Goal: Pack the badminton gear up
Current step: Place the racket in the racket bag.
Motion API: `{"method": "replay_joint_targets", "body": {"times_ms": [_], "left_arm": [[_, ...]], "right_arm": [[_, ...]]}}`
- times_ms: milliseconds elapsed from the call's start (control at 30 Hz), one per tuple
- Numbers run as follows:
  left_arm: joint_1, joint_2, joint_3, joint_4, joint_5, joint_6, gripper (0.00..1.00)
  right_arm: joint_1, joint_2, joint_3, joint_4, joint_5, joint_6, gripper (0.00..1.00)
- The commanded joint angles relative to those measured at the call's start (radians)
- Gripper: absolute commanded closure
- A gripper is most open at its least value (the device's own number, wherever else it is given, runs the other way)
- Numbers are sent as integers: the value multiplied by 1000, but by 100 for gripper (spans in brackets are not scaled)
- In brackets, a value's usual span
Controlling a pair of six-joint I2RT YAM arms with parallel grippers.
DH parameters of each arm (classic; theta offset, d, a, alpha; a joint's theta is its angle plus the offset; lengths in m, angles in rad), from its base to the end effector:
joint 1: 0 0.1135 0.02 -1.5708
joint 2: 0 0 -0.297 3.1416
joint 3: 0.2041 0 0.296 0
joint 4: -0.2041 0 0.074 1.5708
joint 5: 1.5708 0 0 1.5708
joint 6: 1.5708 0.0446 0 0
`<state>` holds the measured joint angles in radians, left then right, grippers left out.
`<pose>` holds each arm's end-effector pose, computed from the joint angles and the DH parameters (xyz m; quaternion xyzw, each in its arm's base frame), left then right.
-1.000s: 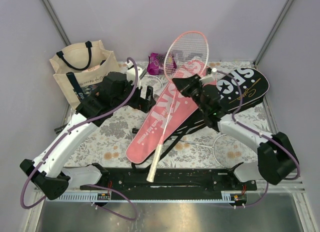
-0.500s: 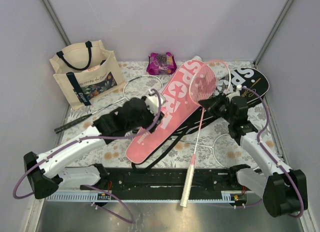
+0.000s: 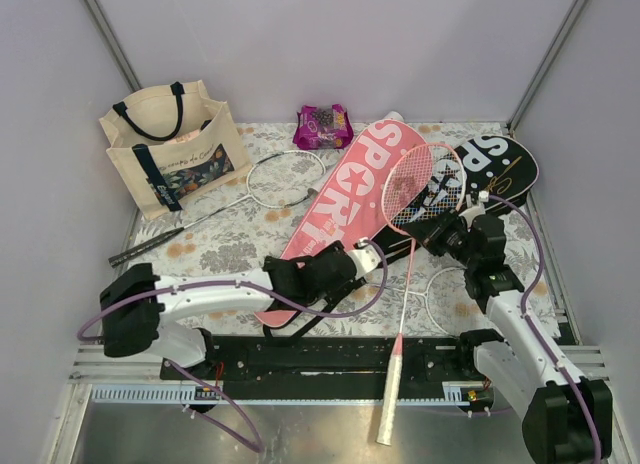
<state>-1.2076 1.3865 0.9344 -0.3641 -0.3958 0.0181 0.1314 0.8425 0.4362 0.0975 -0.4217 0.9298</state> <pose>0.1338 -0.3037 0.2489 0.4651 0.7873 -0.0510 0.4016 0.2173 0.0471 0.2409 0.1931 0.7755 0.4377 0.4121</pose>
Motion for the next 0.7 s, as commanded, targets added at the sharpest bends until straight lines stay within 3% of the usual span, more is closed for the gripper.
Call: {"method": "replay_joint_targets", "body": {"times_ms": [0, 200, 400, 567, 667], "left_arm": [[-21, 78, -22, 122, -103, -6, 36], [-26, 172, -45, 177, -167, 29, 43], [-26, 212, -48, 192, -158, 40, 50], [-26, 213, -66, 212, -129, 34, 63], [-26, 209, -75, 223, -97, 25, 64]], "right_arm": [[-15, -55, -16, -10, -45, 3, 100], [-21, -125, -42, -36, -28, 17, 100], [-24, -134, -44, -39, -26, 21, 100], [-24, -137, -42, -39, -26, 26, 100], [-24, -144, -44, -39, -20, 29, 100]]}}
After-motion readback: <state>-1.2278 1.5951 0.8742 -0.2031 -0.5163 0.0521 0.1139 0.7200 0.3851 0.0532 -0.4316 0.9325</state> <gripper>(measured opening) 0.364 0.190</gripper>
